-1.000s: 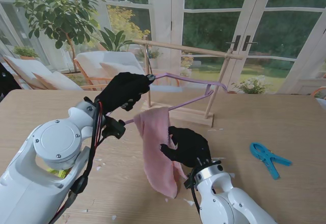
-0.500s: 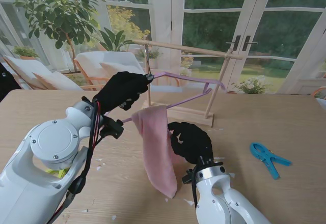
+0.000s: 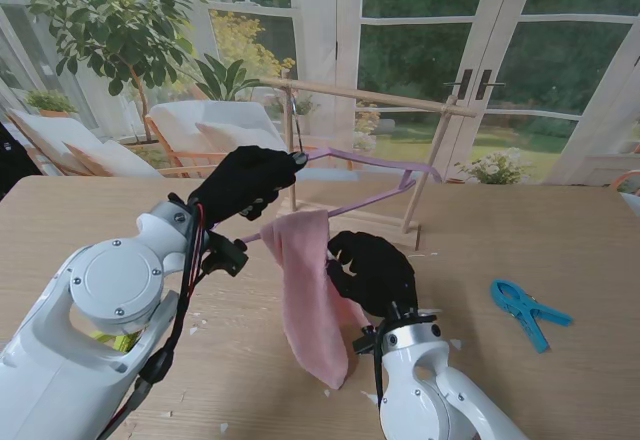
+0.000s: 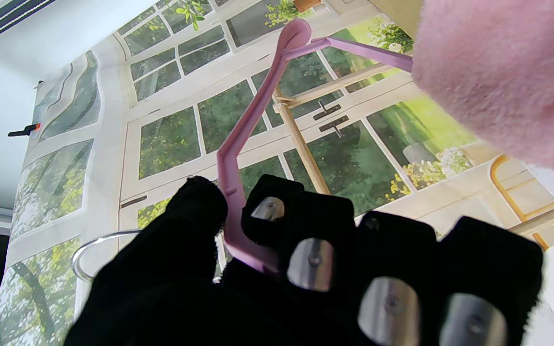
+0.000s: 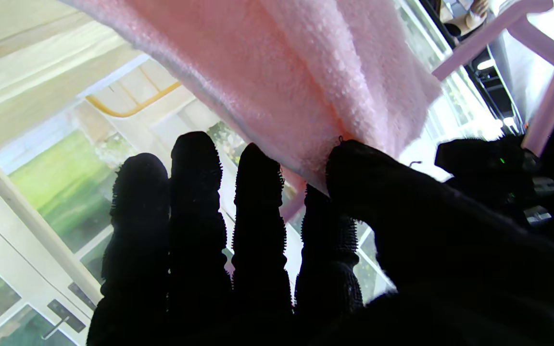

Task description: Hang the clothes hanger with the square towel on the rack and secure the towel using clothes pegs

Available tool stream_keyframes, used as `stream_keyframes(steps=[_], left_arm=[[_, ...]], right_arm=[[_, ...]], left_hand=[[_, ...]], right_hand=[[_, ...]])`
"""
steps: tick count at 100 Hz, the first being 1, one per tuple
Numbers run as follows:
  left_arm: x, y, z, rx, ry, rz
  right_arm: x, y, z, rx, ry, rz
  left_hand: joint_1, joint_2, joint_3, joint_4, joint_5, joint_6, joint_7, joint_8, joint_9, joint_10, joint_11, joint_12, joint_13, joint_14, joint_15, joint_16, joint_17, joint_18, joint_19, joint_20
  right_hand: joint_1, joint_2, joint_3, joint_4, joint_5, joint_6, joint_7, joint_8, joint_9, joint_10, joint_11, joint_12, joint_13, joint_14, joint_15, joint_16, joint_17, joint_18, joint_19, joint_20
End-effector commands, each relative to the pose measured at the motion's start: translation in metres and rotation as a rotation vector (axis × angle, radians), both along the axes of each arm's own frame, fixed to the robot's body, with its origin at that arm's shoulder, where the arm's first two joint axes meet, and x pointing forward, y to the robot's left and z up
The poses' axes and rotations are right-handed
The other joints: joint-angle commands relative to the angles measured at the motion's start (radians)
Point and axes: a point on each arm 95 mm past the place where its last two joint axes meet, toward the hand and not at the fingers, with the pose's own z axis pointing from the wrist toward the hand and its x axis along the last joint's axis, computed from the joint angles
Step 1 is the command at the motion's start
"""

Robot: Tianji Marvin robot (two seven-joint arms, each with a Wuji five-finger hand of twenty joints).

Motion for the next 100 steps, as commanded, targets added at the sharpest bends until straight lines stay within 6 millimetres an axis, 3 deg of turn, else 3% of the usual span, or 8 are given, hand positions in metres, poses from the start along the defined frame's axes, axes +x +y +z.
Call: stream_keyframes(steps=[1, 8, 17, 32, 46, 67, 100], left_arm=[[0.000, -0.003, -0.005, 0.001, 0.013, -0.011], [0.000, -0.005, -0.009, 0.004, 0.022, -0.012], [-0.001, -0.006, -0.013, 0.006, 0.033, -0.014], [-0.002, -0.006, -0.018, 0.011, 0.040, -0.017], [-0.003, -0.005, -0.024, 0.018, 0.045, -0.017], [-0.005, -0.002, -0.030, -0.002, 0.068, -0.017], [-0.010, 0.012, -0.020, -0.060, 0.070, -0.042]], right_arm=[[-0.005, 0.006, 0.010, 0.032, -0.020, 0.010], [-0.005, 0.007, 0.016, 0.052, -0.027, 0.011], [-0.004, 0.008, 0.023, 0.063, -0.033, 0.009], [-0.002, 0.008, 0.030, 0.068, -0.045, -0.002], [-0.001, 0.006, 0.038, 0.099, -0.055, -0.023], [-0.001, -0.003, 0.054, 0.139, -0.071, -0.088], [0.003, -0.035, 0.059, 0.113, -0.034, -0.237]], left_hand=[[0.015, 0.016, 0.068, 0.030, 0.076, 0.044, 0.040, 0.042, 0.033, -0.037, 0.014, 0.014, 0.024, 0.000, 0.109, 0.027, 0.015, 0.015, 0.303, 0.060], [0.015, 0.015, 0.068, 0.030, 0.076, 0.044, 0.040, 0.042, 0.033, -0.037, 0.014, 0.014, 0.024, 0.001, 0.109, 0.027, 0.015, 0.015, 0.303, 0.059], [0.013, 0.015, 0.069, 0.029, 0.076, 0.044, 0.040, 0.042, 0.033, -0.034, 0.014, 0.014, 0.024, 0.001, 0.109, 0.027, 0.015, 0.016, 0.303, 0.060], [0.012, 0.015, 0.071, 0.029, 0.076, 0.044, 0.040, 0.043, 0.033, -0.035, 0.014, 0.015, 0.024, 0.000, 0.109, 0.027, 0.015, 0.017, 0.303, 0.060], [0.011, 0.015, 0.071, 0.029, 0.077, 0.043, 0.040, 0.043, 0.034, -0.036, 0.014, 0.015, 0.024, -0.001, 0.110, 0.027, 0.015, 0.017, 0.303, 0.060], [0.013, 0.014, 0.074, 0.029, 0.076, 0.048, 0.038, 0.043, 0.033, -0.033, 0.014, 0.016, 0.024, 0.004, 0.110, 0.027, 0.014, 0.018, 0.303, 0.061], [0.005, 0.011, 0.080, 0.029, 0.085, 0.046, 0.038, 0.044, 0.039, -0.035, 0.016, 0.017, 0.024, 0.001, 0.110, 0.029, 0.014, 0.020, 0.303, 0.063]], right_hand=[[0.003, -0.014, 0.052, 0.039, 0.042, -0.012, 0.080, 0.071, 0.057, 0.014, -0.011, -0.017, 0.073, 0.023, 0.030, -0.003, 0.044, 0.011, 0.052, 0.576], [0.010, -0.031, 0.107, 0.063, 0.034, -0.004, 0.075, 0.090, 0.123, 0.029, 0.028, -0.017, 0.155, 0.025, 0.104, 0.017, 0.114, 0.012, 0.114, 0.577], [0.044, -0.055, 0.160, 0.076, 0.034, 0.008, 0.093, 0.125, 0.195, 0.059, 0.160, 0.027, 0.266, 0.001, 0.264, 0.061, 0.220, -0.014, 0.230, 0.562], [0.064, -0.054, 0.166, 0.075, 0.031, 0.031, 0.116, 0.169, 0.233, 0.093, 0.269, 0.116, 0.348, -0.027, 0.418, 0.103, 0.316, -0.053, 0.338, 0.524], [0.077, -0.009, 0.106, 0.062, 0.007, 0.065, 0.106, 0.174, 0.269, 0.065, 0.306, 0.189, 0.406, -0.043, 0.473, 0.110, 0.379, -0.066, 0.401, 0.488], [0.119, 0.049, 0.019, 0.036, -0.024, 0.108, 0.109, 0.152, 0.281, 0.023, 0.311, 0.218, 0.437, -0.052, 0.484, 0.102, 0.416, -0.071, 0.428, 0.461], [0.137, 0.058, -0.008, 0.031, -0.030, 0.125, 0.115, 0.147, 0.282, 0.023, 0.319, 0.231, 0.448, -0.051, 0.499, 0.105, 0.430, -0.077, 0.445, 0.454]])
